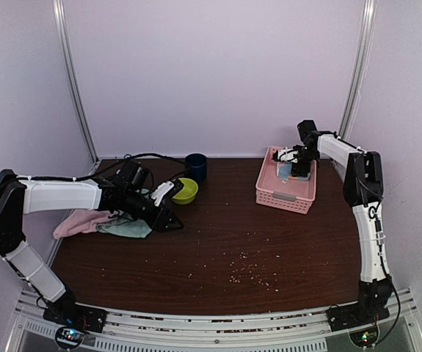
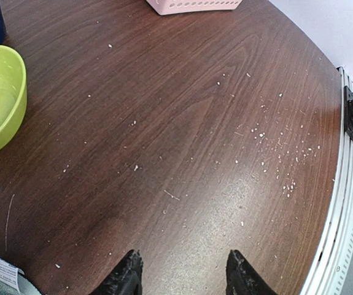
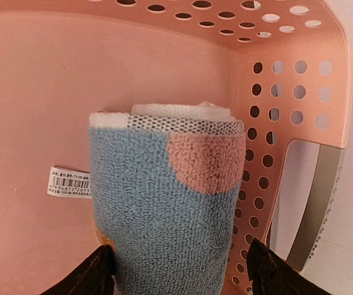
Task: Roll the towels
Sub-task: Adjust the towel in the bin.
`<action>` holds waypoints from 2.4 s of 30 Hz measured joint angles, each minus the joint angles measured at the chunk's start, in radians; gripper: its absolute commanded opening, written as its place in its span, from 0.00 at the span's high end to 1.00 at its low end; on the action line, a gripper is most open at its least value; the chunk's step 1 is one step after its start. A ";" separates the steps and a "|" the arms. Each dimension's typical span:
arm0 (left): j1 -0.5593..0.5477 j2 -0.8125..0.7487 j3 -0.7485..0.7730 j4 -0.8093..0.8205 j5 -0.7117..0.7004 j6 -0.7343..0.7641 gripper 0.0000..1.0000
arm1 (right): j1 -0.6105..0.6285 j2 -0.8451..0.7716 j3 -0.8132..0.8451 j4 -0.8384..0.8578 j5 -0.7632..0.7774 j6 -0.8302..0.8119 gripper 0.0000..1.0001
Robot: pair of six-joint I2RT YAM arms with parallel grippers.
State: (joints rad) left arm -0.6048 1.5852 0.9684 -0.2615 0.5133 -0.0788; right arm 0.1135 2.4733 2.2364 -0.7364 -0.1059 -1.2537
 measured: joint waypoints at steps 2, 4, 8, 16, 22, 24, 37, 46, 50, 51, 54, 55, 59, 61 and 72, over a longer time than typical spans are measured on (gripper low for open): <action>0.000 0.000 0.000 0.000 0.000 0.000 0.52 | 0.000 0.005 0.000 0.016 0.022 0.001 0.25; 0.000 0.000 0.000 0.000 0.000 0.000 0.52 | 0.002 0.014 0.000 0.034 0.045 0.001 0.25; 0.000 0.000 0.000 0.000 0.000 0.000 0.52 | 0.004 0.036 0.000 0.055 0.081 0.001 0.25; 0.000 0.000 0.000 0.000 0.007 0.000 0.52 | 0.005 0.040 0.000 0.040 0.086 0.007 0.27; 0.000 0.000 0.000 0.000 0.008 0.000 0.52 | 0.005 0.051 -0.001 0.105 0.139 0.052 0.33; 0.000 0.000 0.000 0.000 0.008 0.000 0.52 | 0.006 0.068 -0.003 0.169 0.168 0.077 0.33; 0.001 0.000 0.000 0.000 0.009 0.000 0.50 | 0.011 0.008 -0.217 0.491 0.208 0.136 0.24; 0.005 0.000 0.000 -0.001 -0.043 0.000 0.49 | 0.013 -0.160 -0.279 0.388 0.124 0.164 0.23; 0.014 -0.014 0.000 -0.001 -0.071 0.000 0.49 | 0.016 -0.234 -0.271 0.315 0.065 0.195 0.24; 0.016 -0.021 0.000 -0.001 -0.077 0.000 0.49 | 0.016 -0.249 -0.270 0.298 0.052 0.203 0.25; 0.018 -0.053 0.000 -0.002 -0.094 -0.006 0.48 | 0.021 -0.299 -0.267 0.216 -0.002 0.241 0.30; 0.018 -0.064 0.000 -0.005 -0.106 -0.010 0.48 | 0.023 -0.315 -0.267 0.183 -0.023 0.257 0.34; 0.018 -0.109 0.002 -0.048 -0.187 -0.033 0.47 | 0.045 -0.413 -0.309 0.082 -0.084 0.346 0.48; 0.018 -0.127 0.008 -0.085 -0.253 -0.053 0.46 | 0.069 -0.496 -0.370 0.051 -0.107 0.395 0.51; 0.033 -0.220 0.111 -0.304 -0.686 -0.210 0.45 | 0.282 -1.118 -1.027 0.137 -0.397 0.757 0.43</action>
State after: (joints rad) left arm -0.5716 1.3651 1.0794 -0.5659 -0.1730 -0.2890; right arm 0.3950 1.3556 1.2095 -0.5999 -0.5034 -0.4969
